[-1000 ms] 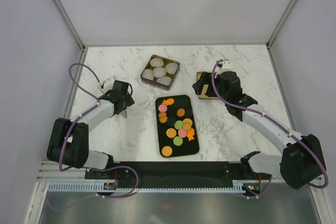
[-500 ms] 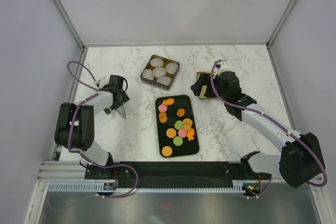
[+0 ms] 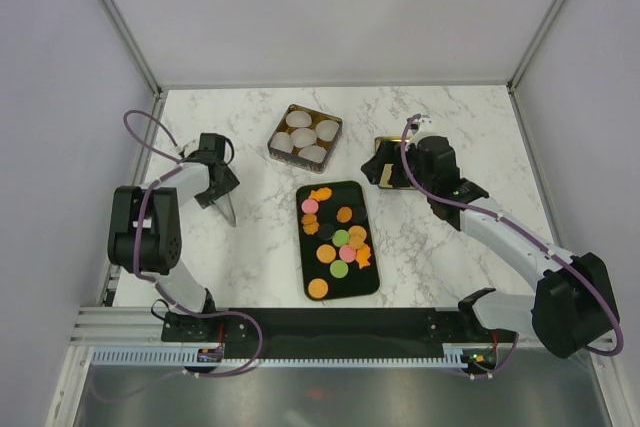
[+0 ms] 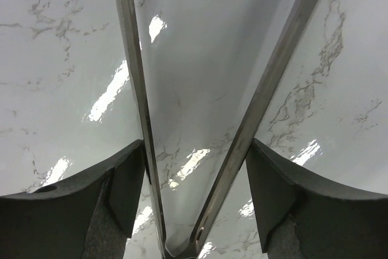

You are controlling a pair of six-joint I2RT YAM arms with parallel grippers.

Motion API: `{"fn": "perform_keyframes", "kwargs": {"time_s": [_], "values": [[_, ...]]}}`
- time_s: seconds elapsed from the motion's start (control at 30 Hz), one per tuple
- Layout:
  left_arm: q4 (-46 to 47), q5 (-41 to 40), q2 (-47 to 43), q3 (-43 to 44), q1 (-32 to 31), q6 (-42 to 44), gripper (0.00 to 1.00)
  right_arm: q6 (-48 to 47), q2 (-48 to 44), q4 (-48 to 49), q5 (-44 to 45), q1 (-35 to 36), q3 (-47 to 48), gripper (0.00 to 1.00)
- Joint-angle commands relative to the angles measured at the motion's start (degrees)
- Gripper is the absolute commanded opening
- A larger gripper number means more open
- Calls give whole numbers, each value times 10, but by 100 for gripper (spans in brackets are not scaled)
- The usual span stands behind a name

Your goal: Pack the cookies

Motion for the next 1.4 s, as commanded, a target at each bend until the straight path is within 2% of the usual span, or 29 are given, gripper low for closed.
{"fn": "perform_keyframes", "kwargs": {"time_s": [0.0, 0.13, 0.57, 0.7, 0.73, 0.77, 0.9, 1.37], "values": [[46, 58, 21, 7, 0, 7, 72, 2, -6, 19, -13, 5, 14, 98], [45, 62, 1, 2, -10, 5, 69, 1, -11, 20, -14, 6, 14, 98], [-26, 9, -134, 25, -104, 37, 66, -10, -17, 20, -1, 7, 13, 98], [-36, -6, -154, 14, -108, 39, 68, -12, -12, 20, -3, 7, 14, 98], [-36, -12, -154, 12, -109, 39, 70, -13, -11, 20, -3, 7, 15, 98], [-36, -16, -153, 12, -109, 37, 76, -13, -11, 20, -6, 7, 15, 98], [-38, -23, -126, 19, -100, 16, 86, -14, -10, 20, -11, 7, 15, 98], [-24, 1, 13, 63, -64, -22, 88, -18, -14, 16, -23, 7, 16, 98]]}}
